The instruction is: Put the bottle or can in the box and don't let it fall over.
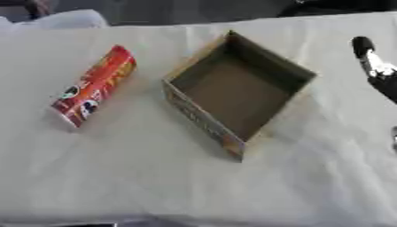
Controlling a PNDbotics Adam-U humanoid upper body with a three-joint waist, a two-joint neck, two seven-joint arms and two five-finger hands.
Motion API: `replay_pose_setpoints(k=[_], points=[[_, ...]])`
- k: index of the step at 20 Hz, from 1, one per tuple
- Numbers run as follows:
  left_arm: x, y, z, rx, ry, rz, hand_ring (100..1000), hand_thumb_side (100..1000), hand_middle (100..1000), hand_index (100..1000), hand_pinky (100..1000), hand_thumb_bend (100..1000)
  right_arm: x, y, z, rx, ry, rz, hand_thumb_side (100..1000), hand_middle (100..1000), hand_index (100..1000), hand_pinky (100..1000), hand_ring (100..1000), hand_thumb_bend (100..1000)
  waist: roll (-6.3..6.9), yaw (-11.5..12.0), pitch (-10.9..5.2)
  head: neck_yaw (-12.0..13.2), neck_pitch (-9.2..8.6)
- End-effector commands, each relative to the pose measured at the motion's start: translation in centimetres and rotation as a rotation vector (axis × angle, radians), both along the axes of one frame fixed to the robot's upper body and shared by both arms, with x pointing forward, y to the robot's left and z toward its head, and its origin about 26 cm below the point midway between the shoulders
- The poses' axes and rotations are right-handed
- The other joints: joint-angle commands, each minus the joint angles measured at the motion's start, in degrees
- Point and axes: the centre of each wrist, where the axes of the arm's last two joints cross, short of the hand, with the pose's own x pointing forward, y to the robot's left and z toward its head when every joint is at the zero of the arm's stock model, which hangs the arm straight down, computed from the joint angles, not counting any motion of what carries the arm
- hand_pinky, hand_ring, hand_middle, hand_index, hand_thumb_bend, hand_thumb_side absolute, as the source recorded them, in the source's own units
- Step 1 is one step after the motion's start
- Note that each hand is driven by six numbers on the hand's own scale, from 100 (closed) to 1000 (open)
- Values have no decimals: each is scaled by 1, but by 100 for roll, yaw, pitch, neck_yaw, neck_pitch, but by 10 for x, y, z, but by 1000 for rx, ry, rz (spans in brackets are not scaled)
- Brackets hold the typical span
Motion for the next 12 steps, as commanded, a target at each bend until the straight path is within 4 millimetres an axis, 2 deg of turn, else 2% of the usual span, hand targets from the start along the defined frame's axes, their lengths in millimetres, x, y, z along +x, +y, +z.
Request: replay_pose_setpoints(k=[1, 12], points=[[1, 2, 6, 31, -6, -4, 993, 711, 791, 795, 722, 681, 0, -5, 11, -33, -30, -8, 331, 742, 855, 846, 869, 603, -31, -6, -46, 17, -71], [10, -2, 0, 38, 64, -68, 1000, 736, 805, 802, 732, 706, 0, -4, 11, -33, -28, -1, 332, 742, 855, 845, 868, 603, -52, -17, -48, 11, -87]])
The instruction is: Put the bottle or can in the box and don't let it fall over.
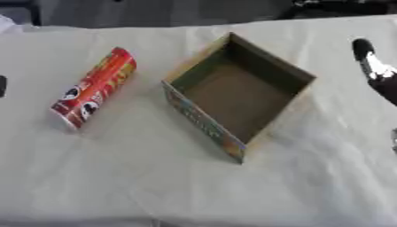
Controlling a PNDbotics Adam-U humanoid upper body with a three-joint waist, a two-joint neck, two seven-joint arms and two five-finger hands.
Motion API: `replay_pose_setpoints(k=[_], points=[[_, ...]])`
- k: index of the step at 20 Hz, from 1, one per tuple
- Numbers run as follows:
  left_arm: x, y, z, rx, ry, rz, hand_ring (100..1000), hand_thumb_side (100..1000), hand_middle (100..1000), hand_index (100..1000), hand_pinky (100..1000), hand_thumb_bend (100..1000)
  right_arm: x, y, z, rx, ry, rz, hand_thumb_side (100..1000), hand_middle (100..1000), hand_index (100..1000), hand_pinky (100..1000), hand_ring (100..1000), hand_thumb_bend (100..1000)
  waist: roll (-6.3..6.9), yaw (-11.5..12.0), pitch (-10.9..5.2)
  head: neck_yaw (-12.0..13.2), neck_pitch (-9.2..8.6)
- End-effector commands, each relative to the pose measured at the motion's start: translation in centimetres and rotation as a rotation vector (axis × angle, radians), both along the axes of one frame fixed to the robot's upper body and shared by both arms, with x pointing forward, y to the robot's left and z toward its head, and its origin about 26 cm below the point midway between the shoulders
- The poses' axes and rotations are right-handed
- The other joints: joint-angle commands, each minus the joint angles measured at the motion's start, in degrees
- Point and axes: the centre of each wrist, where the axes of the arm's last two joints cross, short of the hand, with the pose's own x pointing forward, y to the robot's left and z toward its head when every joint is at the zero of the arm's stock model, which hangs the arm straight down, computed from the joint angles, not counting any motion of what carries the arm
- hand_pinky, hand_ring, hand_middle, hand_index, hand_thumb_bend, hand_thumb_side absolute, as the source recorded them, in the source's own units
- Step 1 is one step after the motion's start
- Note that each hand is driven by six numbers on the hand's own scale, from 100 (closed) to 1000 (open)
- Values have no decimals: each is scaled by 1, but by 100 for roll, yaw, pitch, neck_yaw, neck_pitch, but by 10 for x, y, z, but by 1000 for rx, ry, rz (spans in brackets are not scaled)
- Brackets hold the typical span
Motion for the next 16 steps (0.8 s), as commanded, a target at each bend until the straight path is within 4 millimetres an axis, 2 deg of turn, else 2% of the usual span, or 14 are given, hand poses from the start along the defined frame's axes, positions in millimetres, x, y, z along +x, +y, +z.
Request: replay_pose_setpoints(k=[1, 11, 16], points=[[4, 0, 4, 24, 12, -34, 1000, 738, 805, 802, 731, 706, 0, -3, 11, -32, -28, -1, 332, 742, 855, 845, 868, 603, -23, -6, -49, 4, -71], [17, -7, -13, 7, 72, -77, 1000, 749, 796, 794, 724, 704, 1, -2, 10, -34, -24, 6, 332, 742, 855, 845, 868, 603, -33, -23, -64, -18, -95], [21, -10, -18, 29, -18, -50, 993, 698, 793, 794, 722, 727, 1, -2, 10, -33, -23, 9, 332, 741, 855, 845, 867, 603, -35, -20, -69, -16, -103]])
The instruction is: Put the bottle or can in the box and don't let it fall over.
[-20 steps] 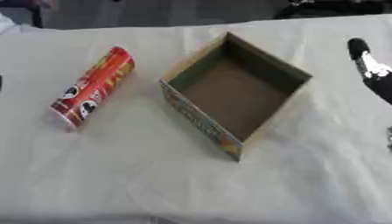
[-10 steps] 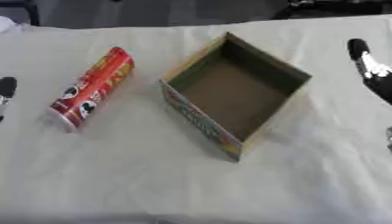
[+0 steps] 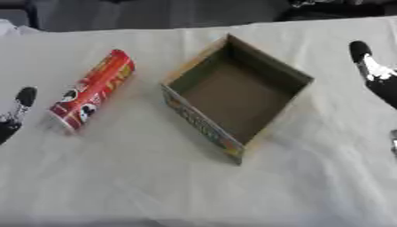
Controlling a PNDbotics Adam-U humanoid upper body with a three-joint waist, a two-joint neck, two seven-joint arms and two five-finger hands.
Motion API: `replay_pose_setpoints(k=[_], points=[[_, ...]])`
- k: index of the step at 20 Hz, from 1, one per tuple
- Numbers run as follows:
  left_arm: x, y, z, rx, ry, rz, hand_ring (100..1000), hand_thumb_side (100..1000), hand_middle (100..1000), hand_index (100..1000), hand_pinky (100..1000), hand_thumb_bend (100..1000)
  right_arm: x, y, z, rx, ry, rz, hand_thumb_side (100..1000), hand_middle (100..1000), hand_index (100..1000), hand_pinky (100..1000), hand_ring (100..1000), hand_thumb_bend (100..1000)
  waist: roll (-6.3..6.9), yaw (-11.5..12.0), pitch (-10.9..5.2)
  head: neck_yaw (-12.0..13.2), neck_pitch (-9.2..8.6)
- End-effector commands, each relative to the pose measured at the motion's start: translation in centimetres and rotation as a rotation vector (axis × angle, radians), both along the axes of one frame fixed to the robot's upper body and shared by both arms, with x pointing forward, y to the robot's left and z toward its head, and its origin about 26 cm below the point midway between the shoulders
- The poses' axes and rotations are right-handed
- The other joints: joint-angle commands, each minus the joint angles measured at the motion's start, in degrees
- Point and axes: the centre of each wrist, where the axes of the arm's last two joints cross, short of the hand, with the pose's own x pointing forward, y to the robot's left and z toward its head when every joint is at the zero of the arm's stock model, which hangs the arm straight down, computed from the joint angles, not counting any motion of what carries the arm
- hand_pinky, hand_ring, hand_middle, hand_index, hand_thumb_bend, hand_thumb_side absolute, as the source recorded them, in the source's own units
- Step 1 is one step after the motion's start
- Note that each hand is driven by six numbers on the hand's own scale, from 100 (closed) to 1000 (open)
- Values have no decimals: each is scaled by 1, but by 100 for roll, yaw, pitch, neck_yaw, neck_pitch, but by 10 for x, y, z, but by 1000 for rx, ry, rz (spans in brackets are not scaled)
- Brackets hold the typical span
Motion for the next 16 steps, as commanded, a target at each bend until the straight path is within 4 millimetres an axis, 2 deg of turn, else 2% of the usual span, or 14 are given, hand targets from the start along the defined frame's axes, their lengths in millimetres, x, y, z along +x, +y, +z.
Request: replay_pose_setpoints(k=[1, 8, 16], points=[[3, -1, 3, 30, -99, 23, 991, 691, 792, 794, 721, 729, 0, -3, 10, -29, -24, 1, 332, 741, 855, 845, 867, 603, -22, -3, -69, 3, -53], [11, -7, -14, 53, -195, 34, 978, 664, 785, 782, 716, 751, 1, -2, 10, -29, -21, 5, 332, 741, 855, 845, 867, 603, -19, -11, -70, 8, -51], [22, -18, -27, 48, -174, 0, 979, 673, 782, 771, 710, 759, 1, -1, 9, -28, -19, 8, 332, 741, 855, 845, 867, 603, -24, -27, -65, 19, -54]])
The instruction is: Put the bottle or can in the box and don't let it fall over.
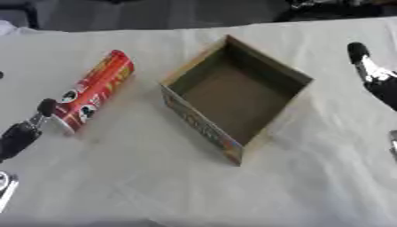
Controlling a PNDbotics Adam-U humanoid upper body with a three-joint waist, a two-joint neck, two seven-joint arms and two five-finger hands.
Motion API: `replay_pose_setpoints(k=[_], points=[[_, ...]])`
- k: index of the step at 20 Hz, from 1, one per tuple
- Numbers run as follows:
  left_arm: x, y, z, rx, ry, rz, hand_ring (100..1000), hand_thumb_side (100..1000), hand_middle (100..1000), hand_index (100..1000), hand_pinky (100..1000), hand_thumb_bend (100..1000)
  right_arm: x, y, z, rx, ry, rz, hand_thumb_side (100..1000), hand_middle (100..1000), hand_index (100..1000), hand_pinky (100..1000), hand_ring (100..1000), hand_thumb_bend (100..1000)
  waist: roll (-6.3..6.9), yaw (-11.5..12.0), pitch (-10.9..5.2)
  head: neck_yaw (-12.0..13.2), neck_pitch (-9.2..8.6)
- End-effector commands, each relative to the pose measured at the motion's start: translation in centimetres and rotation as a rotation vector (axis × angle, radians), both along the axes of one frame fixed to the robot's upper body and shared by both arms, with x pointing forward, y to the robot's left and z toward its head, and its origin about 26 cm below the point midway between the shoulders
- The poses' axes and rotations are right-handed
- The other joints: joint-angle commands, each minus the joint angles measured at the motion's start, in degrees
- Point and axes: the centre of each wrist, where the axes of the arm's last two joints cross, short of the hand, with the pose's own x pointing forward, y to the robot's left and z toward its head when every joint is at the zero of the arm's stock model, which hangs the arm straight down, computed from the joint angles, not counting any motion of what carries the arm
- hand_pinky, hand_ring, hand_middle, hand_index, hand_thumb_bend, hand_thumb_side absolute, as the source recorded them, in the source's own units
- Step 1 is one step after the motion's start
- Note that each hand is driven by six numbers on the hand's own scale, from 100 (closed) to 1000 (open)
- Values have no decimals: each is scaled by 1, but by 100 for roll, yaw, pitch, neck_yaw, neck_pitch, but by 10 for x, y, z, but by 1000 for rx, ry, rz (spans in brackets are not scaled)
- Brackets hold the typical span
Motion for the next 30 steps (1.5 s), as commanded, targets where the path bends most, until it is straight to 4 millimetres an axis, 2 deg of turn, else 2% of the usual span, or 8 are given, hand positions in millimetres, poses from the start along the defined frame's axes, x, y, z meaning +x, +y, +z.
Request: replay_pose_setpoints(k=[1, 17, 25, 30], points=[[6, -2, 3, 15, -11, -18, 979, 675, 783, 771, 710, 761, 0, -2, 9, -24, -24, -1, 332, 741, 855, 845, 867, 603, -24, -7, -63, 22, -53], [24, -11, -4, -25, 87, -65, 971, 669, 813, 797, 658, 817, 1, -1, 9, -21, -23, 2, 332, 740, 854, 845, 865, 604, -39, -23, -25, 52, -64], [31, -13, -2, 4, 119, -52, 1000, 685, 814, 783, 687, 867, 1, 0, 8, -17, -23, 4, 332, 738, 854, 846, 864, 606, -40, -30, -8, 57, -80], [37, -16, -2, 32, 151, -55, 1000, 689, 814, 772, 695, 864, 1, 0, 8, -15, -24, 5, 333, 738, 854, 845, 864, 606, -46, -38, 10, 63, -97]])
